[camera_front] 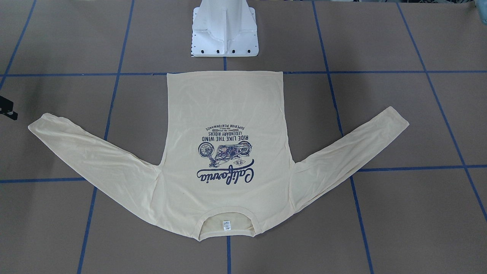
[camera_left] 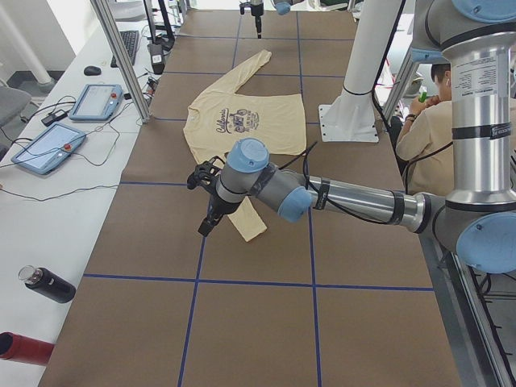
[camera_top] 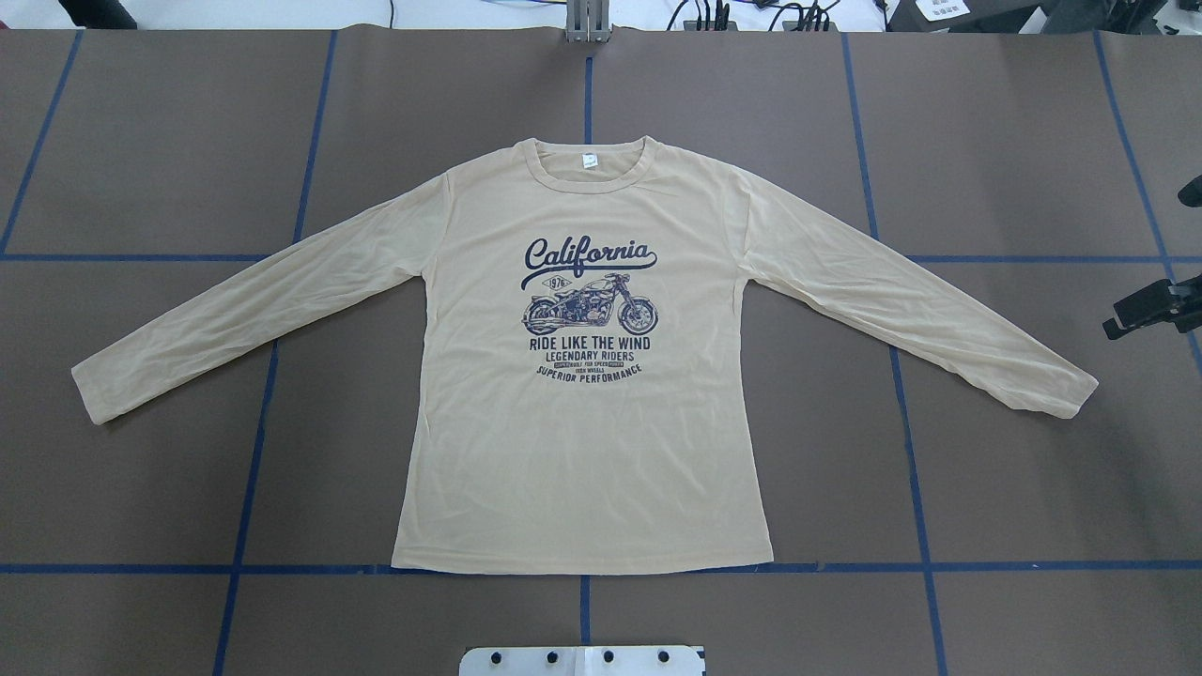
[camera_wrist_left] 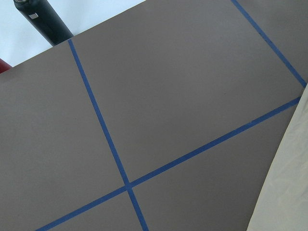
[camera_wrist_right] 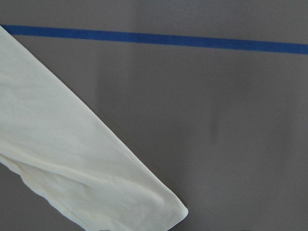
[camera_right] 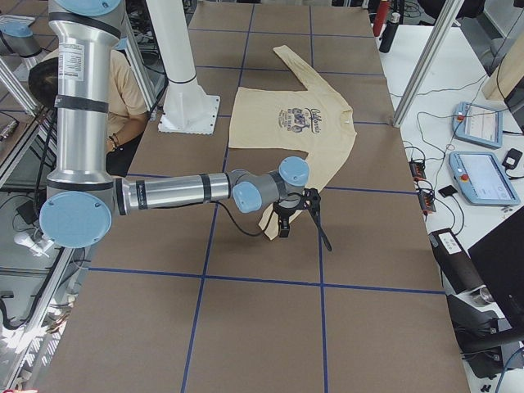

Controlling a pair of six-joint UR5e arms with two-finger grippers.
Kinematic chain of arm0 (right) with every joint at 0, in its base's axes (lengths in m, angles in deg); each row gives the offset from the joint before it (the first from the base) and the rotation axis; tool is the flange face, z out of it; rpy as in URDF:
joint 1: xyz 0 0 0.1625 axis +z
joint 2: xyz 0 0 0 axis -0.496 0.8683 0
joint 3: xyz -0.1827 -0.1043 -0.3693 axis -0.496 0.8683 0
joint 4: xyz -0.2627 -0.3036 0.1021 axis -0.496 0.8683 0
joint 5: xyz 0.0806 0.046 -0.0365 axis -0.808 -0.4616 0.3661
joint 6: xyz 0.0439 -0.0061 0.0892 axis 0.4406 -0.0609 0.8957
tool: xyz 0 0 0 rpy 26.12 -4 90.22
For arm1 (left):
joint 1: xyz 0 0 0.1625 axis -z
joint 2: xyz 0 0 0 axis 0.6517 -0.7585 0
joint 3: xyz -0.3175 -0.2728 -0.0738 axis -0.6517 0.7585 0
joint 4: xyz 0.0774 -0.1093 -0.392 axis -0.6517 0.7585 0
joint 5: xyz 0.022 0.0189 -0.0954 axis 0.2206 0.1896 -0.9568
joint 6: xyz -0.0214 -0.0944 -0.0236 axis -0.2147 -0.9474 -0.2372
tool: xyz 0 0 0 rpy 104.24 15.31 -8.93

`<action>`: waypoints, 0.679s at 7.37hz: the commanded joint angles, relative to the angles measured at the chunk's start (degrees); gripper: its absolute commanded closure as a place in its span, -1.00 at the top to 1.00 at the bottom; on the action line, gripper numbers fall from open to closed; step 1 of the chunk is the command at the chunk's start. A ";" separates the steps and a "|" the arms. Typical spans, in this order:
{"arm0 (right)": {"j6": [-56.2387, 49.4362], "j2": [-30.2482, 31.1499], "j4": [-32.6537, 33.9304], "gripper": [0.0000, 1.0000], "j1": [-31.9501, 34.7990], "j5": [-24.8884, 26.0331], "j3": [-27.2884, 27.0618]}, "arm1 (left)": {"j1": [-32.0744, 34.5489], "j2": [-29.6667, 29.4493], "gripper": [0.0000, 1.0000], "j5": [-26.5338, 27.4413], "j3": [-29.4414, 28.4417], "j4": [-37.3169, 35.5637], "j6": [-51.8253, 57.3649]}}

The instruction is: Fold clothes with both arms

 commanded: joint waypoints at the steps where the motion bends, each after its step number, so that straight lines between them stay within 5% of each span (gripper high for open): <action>1: 6.26 1.13 -7.53 0.85 -2.98 3.65 2.01 | 0.06 -0.16 0.99 -0.05 0.01 0.01 -0.01; 5: 28.46 2.72 -31.01 0.84 -9.05 3.75 11.51 | 0.06 -0.34 0.99 -0.05 0.27 0.01 -1.23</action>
